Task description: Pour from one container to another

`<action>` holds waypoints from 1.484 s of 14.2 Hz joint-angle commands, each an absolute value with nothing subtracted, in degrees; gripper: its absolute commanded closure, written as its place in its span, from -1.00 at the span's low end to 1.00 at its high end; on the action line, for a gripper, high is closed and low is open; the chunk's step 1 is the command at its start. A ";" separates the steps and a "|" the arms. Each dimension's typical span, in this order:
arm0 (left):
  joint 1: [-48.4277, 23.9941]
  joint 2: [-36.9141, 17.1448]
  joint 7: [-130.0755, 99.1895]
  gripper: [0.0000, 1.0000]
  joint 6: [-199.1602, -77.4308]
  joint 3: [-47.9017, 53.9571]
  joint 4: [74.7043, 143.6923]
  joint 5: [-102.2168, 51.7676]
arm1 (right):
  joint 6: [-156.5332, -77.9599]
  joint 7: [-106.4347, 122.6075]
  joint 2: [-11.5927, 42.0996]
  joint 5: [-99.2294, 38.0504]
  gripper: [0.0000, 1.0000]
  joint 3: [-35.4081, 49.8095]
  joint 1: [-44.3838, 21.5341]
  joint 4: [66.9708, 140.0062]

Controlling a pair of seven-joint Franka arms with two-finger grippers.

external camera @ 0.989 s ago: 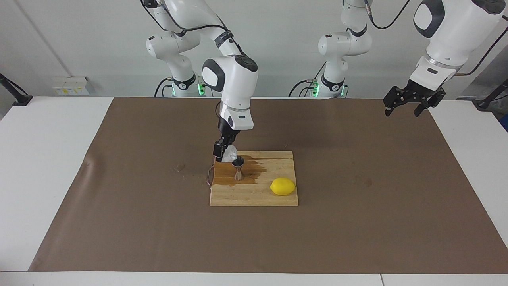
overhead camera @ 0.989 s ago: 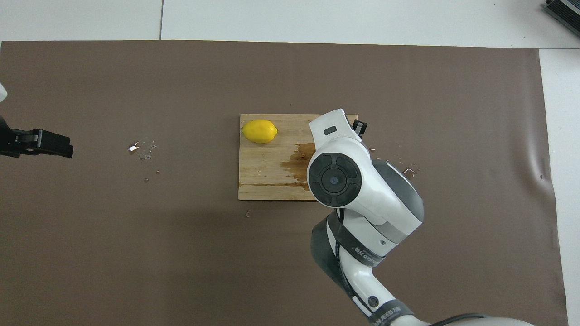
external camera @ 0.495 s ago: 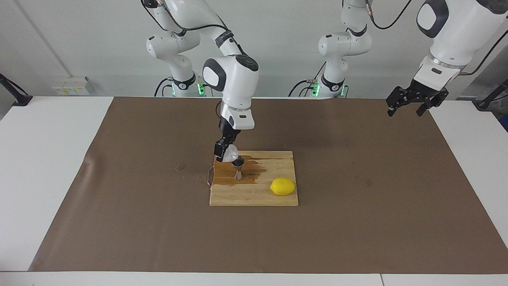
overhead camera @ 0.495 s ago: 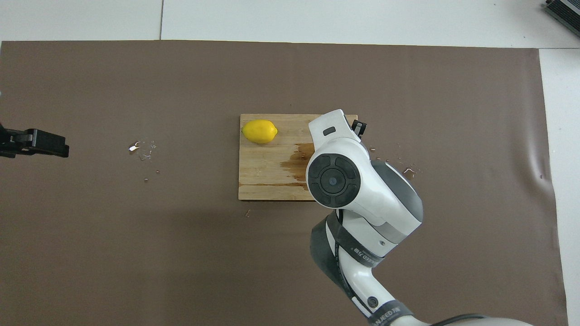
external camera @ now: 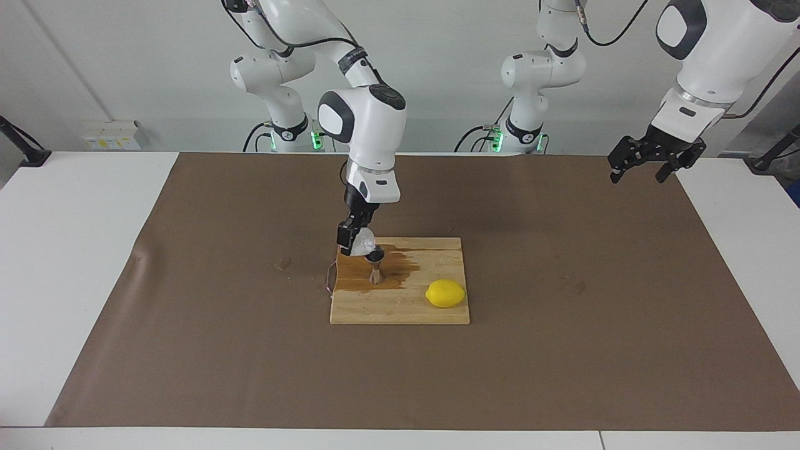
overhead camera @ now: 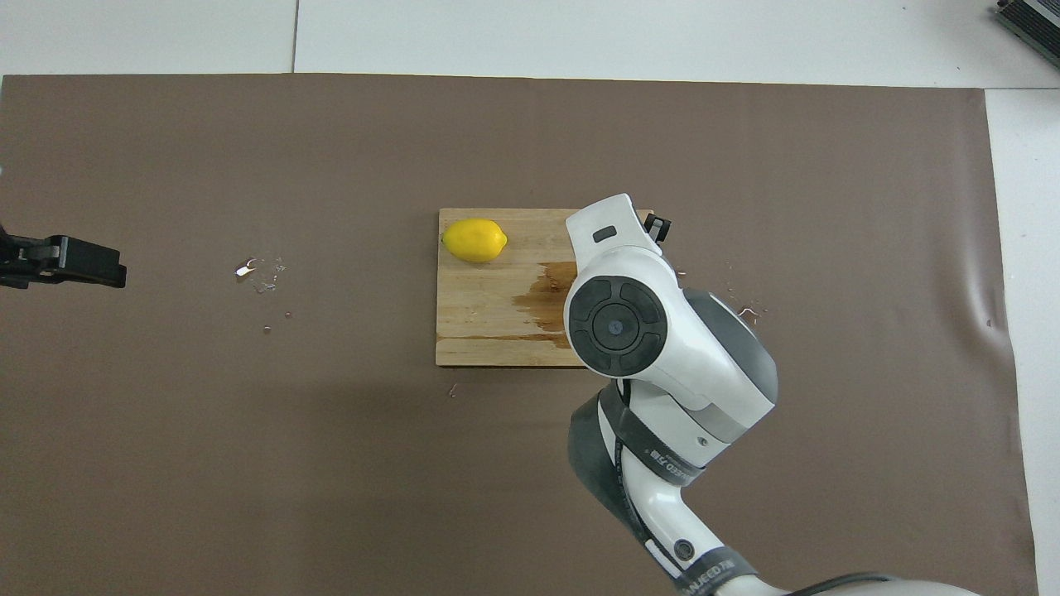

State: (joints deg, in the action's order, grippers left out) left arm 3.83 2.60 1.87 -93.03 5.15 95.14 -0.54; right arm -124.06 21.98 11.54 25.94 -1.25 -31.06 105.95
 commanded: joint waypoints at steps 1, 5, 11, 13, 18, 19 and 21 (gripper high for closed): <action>4.57 2.90 1.93 -1.00 -92.72 5.63 95.10 -1.32 | -124.63 23.81 10.55 24.17 0.51 -0.79 -30.58 106.61; 4.57 2.90 1.93 -1.00 -92.72 5.63 95.10 -1.32 | -126.63 27.41 10.37 22.33 0.51 -0.79 -30.32 106.96; 4.57 2.90 1.93 -1.00 -92.72 5.63 95.10 -1.32 | -127.44 41.62 7.74 11.19 0.51 -0.79 -25.42 107.31; 4.57 2.90 1.85 -1.00 -92.72 5.63 95.10 -1.32 | -127.62 50.23 7.30 4.17 0.51 -0.79 -22.34 107.31; 4.57 2.90 1.93 -1.00 -92.72 5.63 95.18 -1.32 | -130.95 85.79 7.03 -21.31 0.50 -0.79 -8.29 113.44; 4.57 2.90 1.93 -1.00 -92.72 5.63 95.10 -1.32 | -131.22 92.13 6.68 -26.75 0.49 -0.88 -6.35 115.64; 4.57 2.90 1.85 -1.00 -92.72 5.63 95.19 -1.32 | -133.31 102.08 6.77 -34.42 0.49 -0.88 -2.83 120.21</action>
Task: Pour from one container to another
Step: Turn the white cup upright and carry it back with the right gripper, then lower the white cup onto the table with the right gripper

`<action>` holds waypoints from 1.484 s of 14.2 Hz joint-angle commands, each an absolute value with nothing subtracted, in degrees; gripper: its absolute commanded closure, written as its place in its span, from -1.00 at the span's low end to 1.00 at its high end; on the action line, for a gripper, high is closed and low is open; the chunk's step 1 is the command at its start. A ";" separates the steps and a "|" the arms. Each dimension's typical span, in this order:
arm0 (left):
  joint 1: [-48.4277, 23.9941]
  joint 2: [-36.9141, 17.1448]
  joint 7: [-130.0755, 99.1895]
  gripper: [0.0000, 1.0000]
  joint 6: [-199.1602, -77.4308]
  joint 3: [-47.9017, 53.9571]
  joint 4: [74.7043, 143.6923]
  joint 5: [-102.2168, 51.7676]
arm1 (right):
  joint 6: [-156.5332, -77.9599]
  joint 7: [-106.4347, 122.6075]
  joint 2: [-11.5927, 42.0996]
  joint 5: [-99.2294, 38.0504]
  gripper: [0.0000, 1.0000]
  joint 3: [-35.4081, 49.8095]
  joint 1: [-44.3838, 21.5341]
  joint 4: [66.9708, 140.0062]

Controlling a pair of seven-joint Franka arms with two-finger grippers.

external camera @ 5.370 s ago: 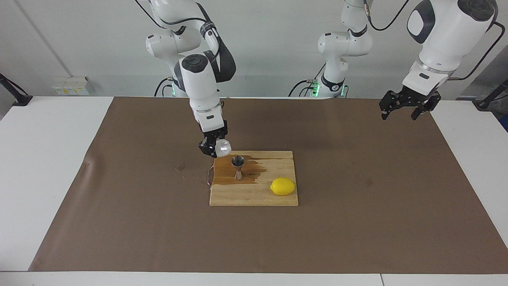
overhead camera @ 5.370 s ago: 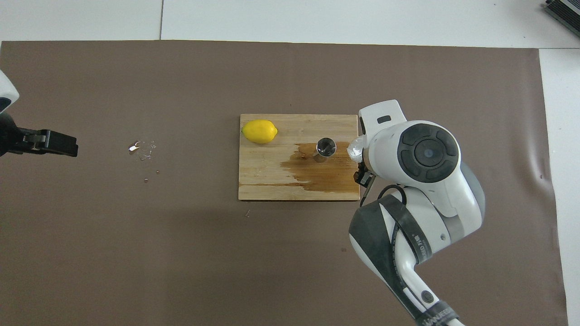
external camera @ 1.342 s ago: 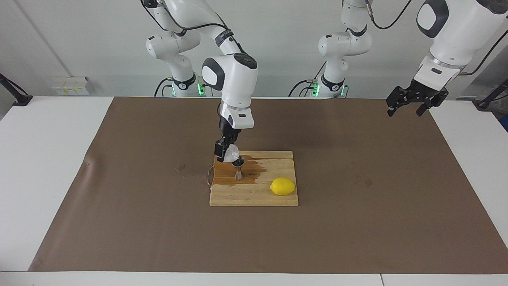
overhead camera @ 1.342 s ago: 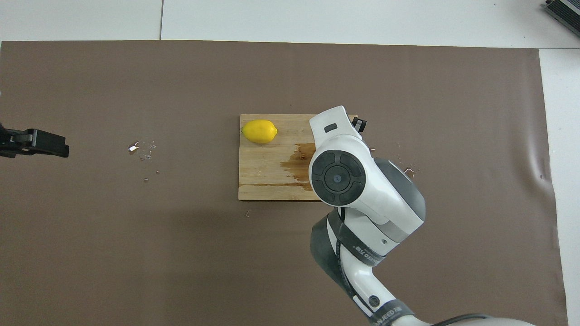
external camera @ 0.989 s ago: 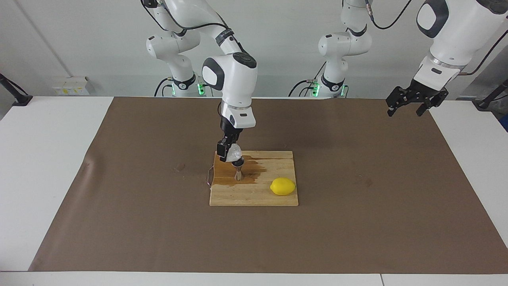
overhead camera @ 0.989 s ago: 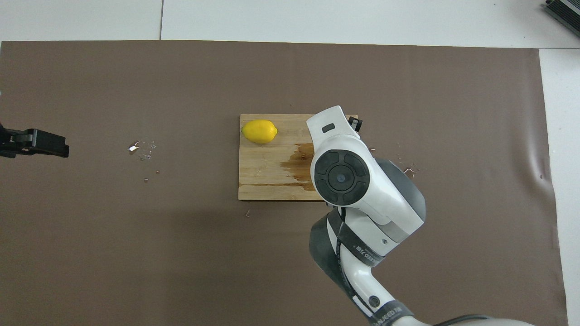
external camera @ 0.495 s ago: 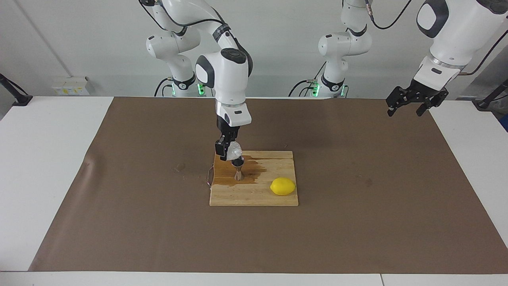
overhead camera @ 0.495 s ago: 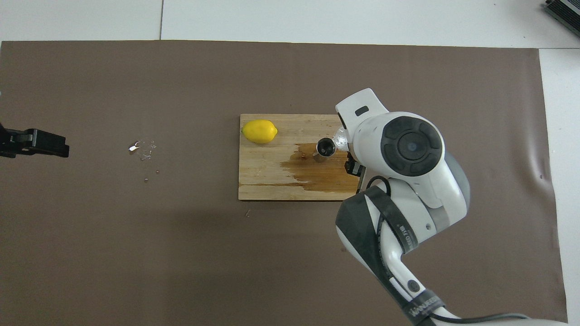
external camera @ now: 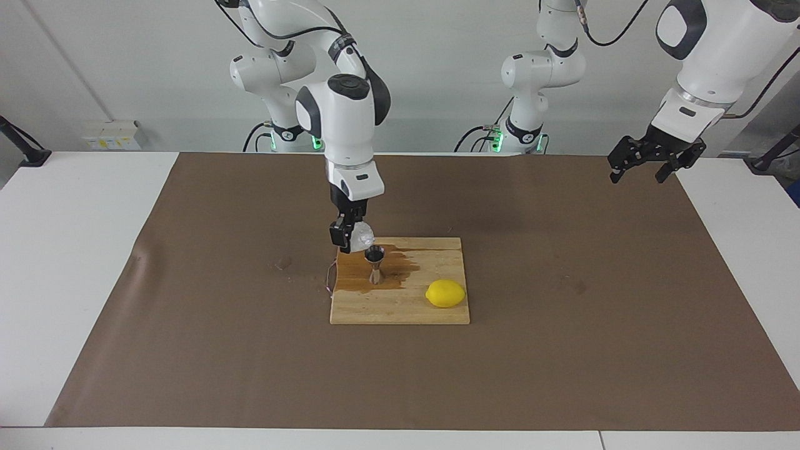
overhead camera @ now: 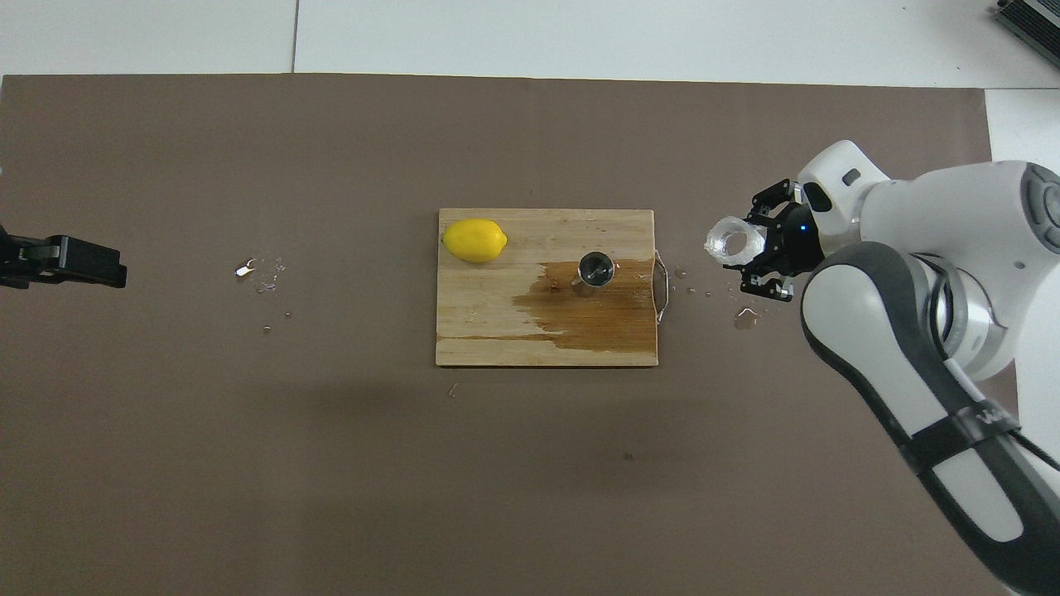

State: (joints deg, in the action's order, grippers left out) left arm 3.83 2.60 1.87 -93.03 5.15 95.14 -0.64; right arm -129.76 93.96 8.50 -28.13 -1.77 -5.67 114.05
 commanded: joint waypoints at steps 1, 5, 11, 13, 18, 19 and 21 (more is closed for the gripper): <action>4.57 2.90 1.93 -1.00 -92.72 5.63 95.10 -1.32 | -135.42 106.39 6.85 -37.85 0.49 -0.88 -1.68 122.84; 4.57 2.90 1.93 -1.00 -92.72 5.63 95.19 -1.32 | -137.72 122.40 7.47 -48.68 0.49 -0.97 1.84 128.58; 4.57 2.90 1.93 -1.00 -92.72 5.63 95.10 -1.32 | -136.06 133.31 10.54 -54.74 0.46 -0.88 5.27 129.73; 4.57 2.90 1.85 -1.00 -92.72 5.63 95.10 -1.32 | -135.88 135.52 10.90 -56.51 0.25 -0.88 5.62 129.73; 4.57 2.99 1.93 -1.00 -92.72 5.63 95.10 -1.32 | -135.35 134.12 10.29 -56.60 -1.00 -1.05 5.28 129.55; 4.57 2.90 1.93 -1.00 -92.72 5.63 95.18 -1.32 | -135.35 133.95 9.76 -56.51 -1.00 -1.05 5.27 129.55; 4.57 2.90 1.85 -1.00 -92.72 5.63 95.10 -1.32 | -135.26 130.98 7.66 -55.56 -1.00 -1.14 4.57 129.46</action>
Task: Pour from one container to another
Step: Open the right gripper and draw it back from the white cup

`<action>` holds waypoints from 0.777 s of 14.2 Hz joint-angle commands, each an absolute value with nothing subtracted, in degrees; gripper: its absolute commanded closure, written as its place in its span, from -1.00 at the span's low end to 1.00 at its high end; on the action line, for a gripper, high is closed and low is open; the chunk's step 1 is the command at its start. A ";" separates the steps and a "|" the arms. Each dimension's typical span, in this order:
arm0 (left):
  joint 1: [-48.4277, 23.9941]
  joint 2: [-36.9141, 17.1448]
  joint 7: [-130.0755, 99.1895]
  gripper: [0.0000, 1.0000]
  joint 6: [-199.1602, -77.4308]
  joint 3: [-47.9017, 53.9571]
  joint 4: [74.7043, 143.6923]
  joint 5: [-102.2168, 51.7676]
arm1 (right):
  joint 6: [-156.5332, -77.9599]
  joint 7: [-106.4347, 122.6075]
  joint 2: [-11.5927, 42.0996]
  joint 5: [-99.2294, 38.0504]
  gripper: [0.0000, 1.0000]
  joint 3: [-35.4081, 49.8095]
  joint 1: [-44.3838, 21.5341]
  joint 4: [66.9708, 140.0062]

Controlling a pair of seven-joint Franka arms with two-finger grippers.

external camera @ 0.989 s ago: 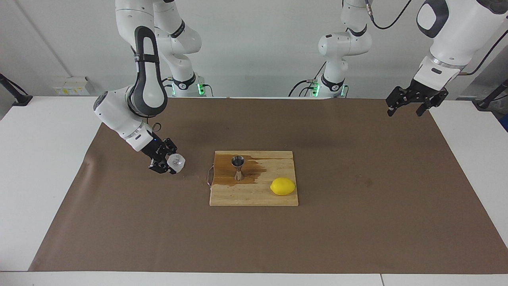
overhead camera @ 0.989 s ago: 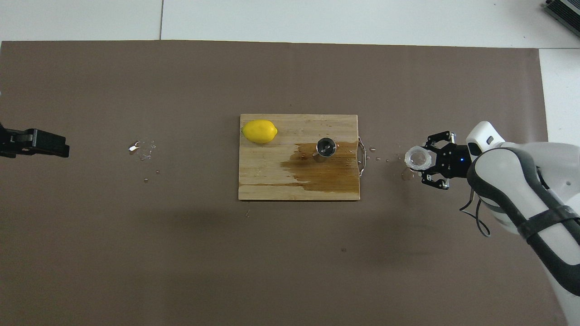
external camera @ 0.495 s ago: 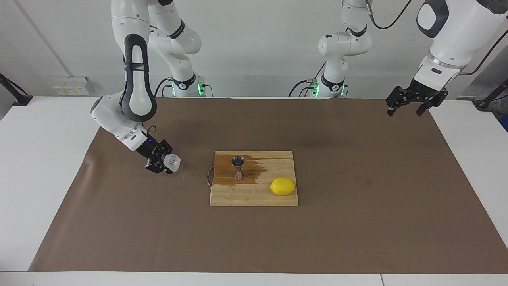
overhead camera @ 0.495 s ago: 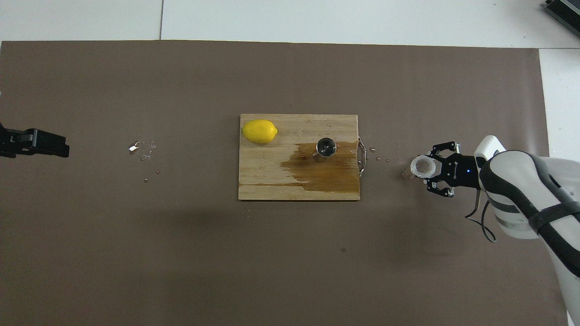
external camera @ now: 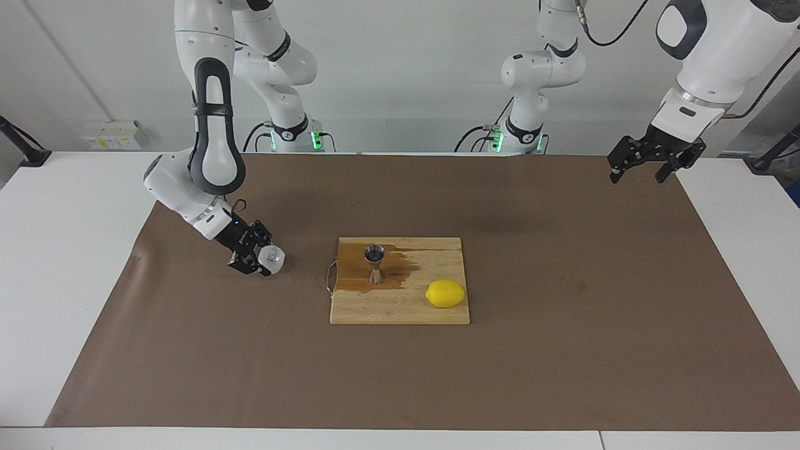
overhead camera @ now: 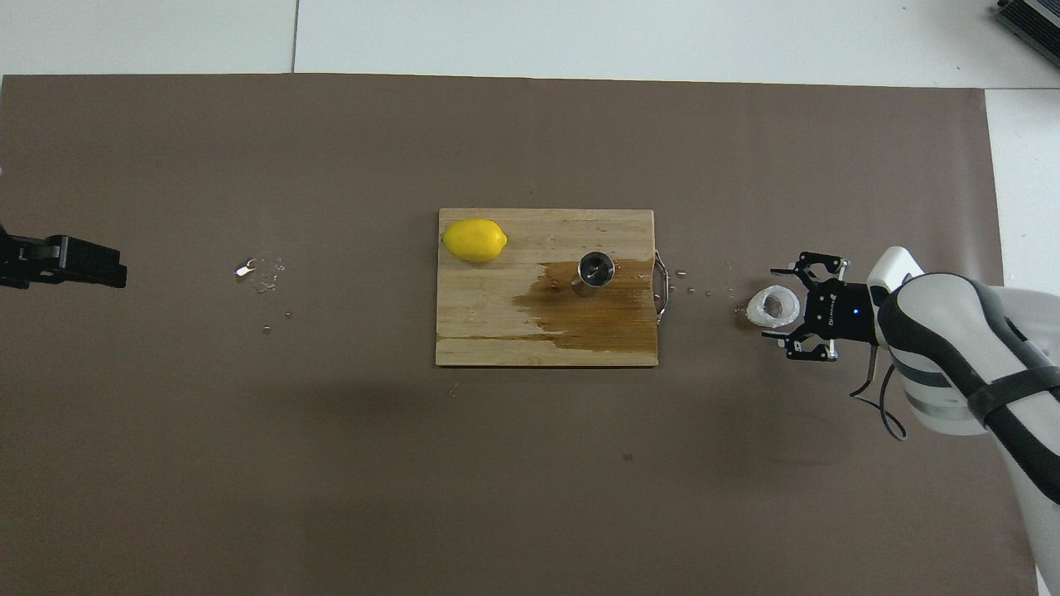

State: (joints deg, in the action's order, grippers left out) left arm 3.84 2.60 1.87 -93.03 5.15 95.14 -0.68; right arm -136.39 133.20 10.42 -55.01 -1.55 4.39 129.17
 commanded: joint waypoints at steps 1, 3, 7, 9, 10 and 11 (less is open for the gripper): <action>4.57 2.99 1.85 -1.00 -92.72 5.63 95.18 -1.32 | -135.26 126.87 6.60 -53.37 -1.00 -1.14 4.22 129.46; 4.57 2.90 1.93 -1.00 -92.72 5.63 95.10 -1.32 | -135.00 118.26 3.80 -45.48 -1.00 -1.14 3.52 129.11; 4.57 2.90 1.93 -1.00 -92.72 5.63 95.18 -1.32 | -128.51 94.54 -0.87 -29.58 -1.00 -1.14 3.34 128.06; 4.57 2.90 1.93 -1.00 -92.72 5.63 95.10 -1.32 | -124.83 79.45 -3.42 -20.09 -1.00 -0.79 3.25 127.36; 4.57 2.99 1.93 -1.00 -92.72 5.63 95.10 -1.32 | -123.15 71.27 -4.56 -15.51 -1.00 -0.53 2.99 127.18; 4.57 2.90 1.93 -1.00 -92.72 5.63 95.10 -1.32 | -122.44 63.54 -5.53 -11.29 -1.00 -0.53 1.77 127.26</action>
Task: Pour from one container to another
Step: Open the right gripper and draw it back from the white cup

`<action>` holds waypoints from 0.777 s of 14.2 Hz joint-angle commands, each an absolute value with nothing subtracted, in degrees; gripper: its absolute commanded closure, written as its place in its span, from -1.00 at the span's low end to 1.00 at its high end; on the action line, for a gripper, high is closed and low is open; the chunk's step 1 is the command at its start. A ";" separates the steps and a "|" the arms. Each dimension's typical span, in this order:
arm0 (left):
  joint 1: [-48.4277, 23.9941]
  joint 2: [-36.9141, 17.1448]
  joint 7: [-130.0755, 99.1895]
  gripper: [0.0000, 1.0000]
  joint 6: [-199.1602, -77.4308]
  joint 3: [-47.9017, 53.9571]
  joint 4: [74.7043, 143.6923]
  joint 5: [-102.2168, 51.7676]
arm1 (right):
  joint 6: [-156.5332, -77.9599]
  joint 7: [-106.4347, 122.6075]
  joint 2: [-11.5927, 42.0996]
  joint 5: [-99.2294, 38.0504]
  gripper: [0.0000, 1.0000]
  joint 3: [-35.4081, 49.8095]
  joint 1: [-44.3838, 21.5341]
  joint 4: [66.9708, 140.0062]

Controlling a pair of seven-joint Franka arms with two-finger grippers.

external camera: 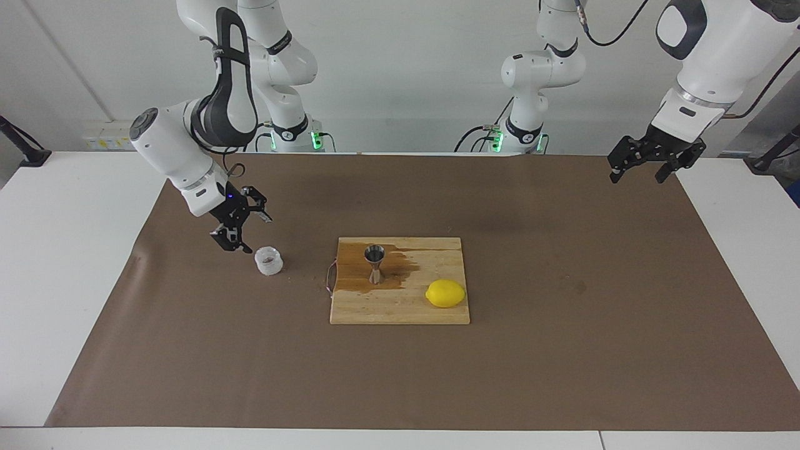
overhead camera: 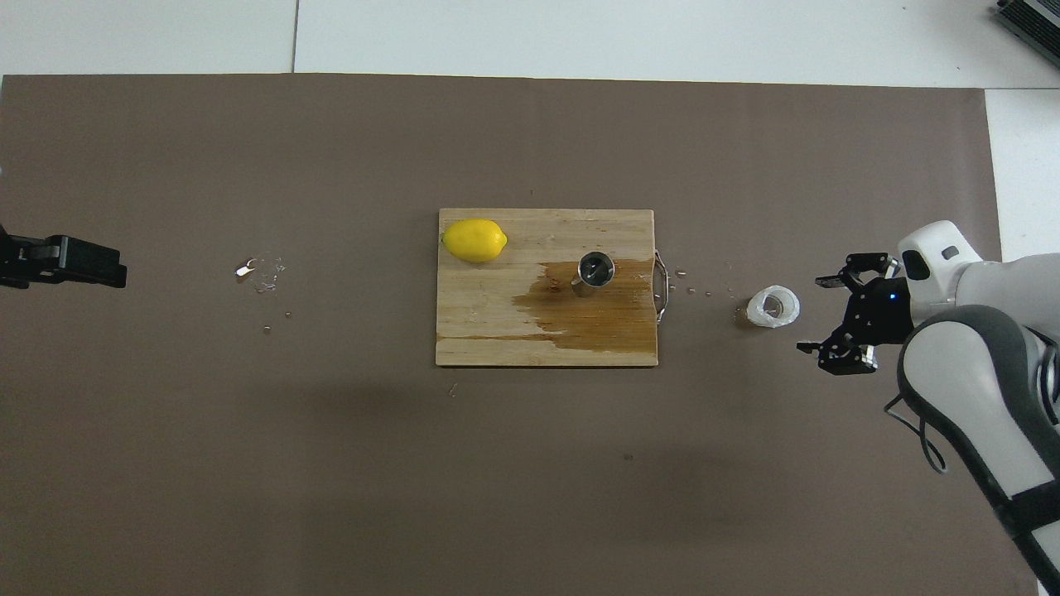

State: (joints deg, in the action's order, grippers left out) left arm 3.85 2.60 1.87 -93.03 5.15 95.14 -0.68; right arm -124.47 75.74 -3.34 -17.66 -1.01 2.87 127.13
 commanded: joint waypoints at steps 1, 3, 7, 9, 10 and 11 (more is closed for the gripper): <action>4.57 2.90 1.85 -1.00 -92.72 5.63 95.10 -1.32 | -121.47 54.76 -6.23 -7.60 -1.00 -0.53 0.80 127.18; 4.57 2.90 1.93 -1.00 -92.72 5.63 95.10 -1.32 | -118.75 38.23 -6.68 -1.78 -1.00 -0.35 -1.74 126.30; 4.57 2.90 1.85 -1.00 -92.72 5.63 95.10 -1.32 | -114.88 7.79 -6.77 1.14 -1.00 -0.35 -5.10 125.16; 4.57 2.90 1.93 -1.00 -92.72 5.63 95.19 -1.32 | -108.32 -2.07 -5.72 0.45 -1.00 -0.09 -4.75 119.22; 4.57 2.90 1.93 -1.00 -92.72 5.63 95.10 -1.32 | -103.58 -5.42 -4.84 -0.26 -1.00 -0.17 -3.88 114.39; 4.57 2.90 1.93 -1.00 -92.72 5.63 95.10 -1.32 | -98.49 -7.62 -4.31 -1.66 -1.00 -0.78 -3.61 109.73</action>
